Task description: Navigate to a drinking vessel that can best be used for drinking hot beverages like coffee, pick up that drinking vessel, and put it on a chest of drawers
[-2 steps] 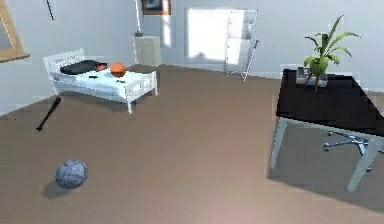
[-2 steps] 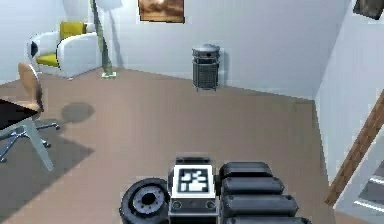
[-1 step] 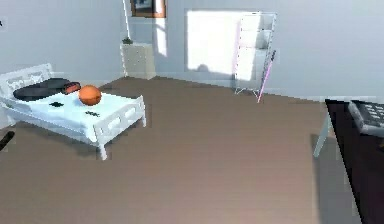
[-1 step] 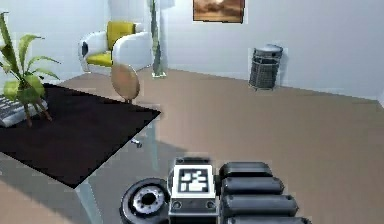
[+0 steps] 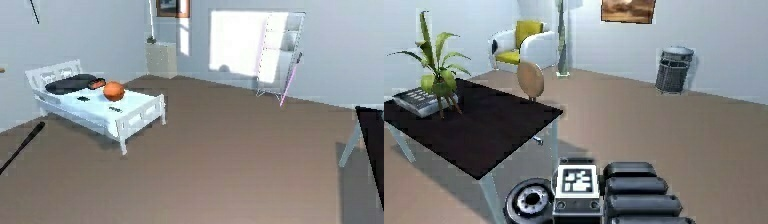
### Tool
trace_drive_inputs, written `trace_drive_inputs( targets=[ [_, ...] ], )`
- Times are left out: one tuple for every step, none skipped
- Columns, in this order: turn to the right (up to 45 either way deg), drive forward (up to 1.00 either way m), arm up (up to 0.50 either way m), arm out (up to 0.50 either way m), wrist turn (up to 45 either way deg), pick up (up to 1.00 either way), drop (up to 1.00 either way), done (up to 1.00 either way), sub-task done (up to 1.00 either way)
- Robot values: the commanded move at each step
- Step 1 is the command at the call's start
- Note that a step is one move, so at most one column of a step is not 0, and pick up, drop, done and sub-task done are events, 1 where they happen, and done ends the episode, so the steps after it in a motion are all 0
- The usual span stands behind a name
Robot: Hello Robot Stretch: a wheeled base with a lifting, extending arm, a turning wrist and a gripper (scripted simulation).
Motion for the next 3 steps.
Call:
trace_drive_inputs(
  targets=[
    [0.0,0.30,0.00,0.00,0.0,0.00,0.00,0.00,0.00],
    [12.0,0.00,0.00,0.00,0.0,0.00,0.00,0.00,0.00],
    [0.0,1.00,0.00,0.00,0.0,0.00,0.00,0.00,0.00]
  ],
)
